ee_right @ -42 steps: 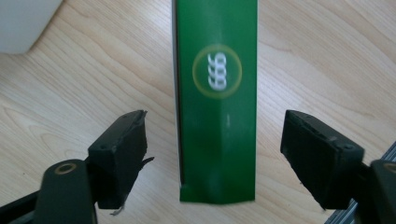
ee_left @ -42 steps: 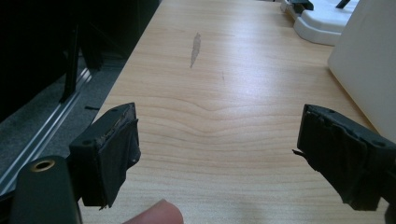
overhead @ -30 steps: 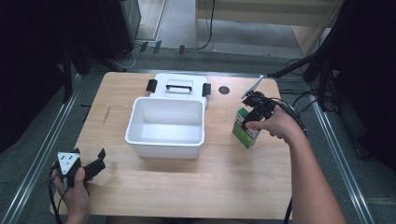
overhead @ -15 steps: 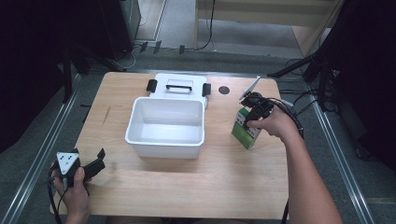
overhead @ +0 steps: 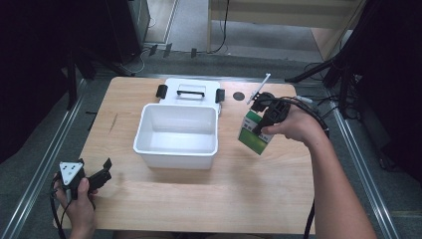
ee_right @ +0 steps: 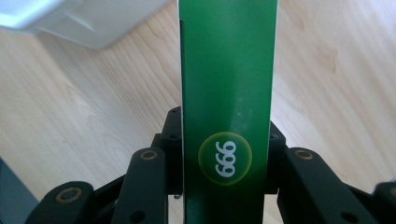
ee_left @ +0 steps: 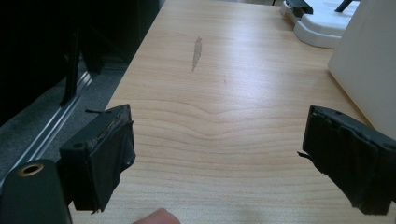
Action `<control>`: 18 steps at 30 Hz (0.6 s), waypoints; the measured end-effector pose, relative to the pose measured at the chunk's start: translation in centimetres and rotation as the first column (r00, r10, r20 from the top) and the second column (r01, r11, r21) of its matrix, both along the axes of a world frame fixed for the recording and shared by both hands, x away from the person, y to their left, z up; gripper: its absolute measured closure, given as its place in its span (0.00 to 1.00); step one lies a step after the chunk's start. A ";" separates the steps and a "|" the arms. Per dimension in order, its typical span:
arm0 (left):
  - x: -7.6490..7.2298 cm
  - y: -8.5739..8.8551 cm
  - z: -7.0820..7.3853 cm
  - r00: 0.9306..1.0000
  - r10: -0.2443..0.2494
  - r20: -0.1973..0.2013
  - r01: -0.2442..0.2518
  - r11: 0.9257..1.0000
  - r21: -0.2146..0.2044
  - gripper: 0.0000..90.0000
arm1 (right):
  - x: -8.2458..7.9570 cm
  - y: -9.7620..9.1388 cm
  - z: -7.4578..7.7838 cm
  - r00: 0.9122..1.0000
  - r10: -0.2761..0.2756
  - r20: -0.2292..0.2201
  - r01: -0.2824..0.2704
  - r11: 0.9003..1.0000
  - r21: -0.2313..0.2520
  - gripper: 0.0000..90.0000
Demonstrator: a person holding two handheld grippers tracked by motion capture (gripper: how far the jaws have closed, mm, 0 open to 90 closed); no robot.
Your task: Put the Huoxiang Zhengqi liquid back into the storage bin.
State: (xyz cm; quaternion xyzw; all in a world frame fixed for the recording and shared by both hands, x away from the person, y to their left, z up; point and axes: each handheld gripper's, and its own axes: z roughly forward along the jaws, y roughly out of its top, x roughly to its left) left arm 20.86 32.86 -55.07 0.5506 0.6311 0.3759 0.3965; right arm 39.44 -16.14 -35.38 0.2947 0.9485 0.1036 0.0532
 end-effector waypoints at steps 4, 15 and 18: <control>0.0 0.0 0.0 1.000 0.000 -0.003 0.000 1.000 -0.001 0.11 | -0.3 0.9 2.4 0.999 0.031 0.027 -0.032 0.999 0.032 0.72; 0.0 0.1 0.0 1.000 0.001 -0.003 -0.001 1.000 -0.003 0.11 | -0.5 3.0 6.4 0.991 0.121 0.063 -0.124 0.991 0.049 0.72; 0.0 0.1 0.0 1.000 -0.001 -0.004 0.001 1.000 -0.008 0.11 | -0.6 4.0 7.1 0.985 0.155 0.082 -0.159 0.986 0.051 0.72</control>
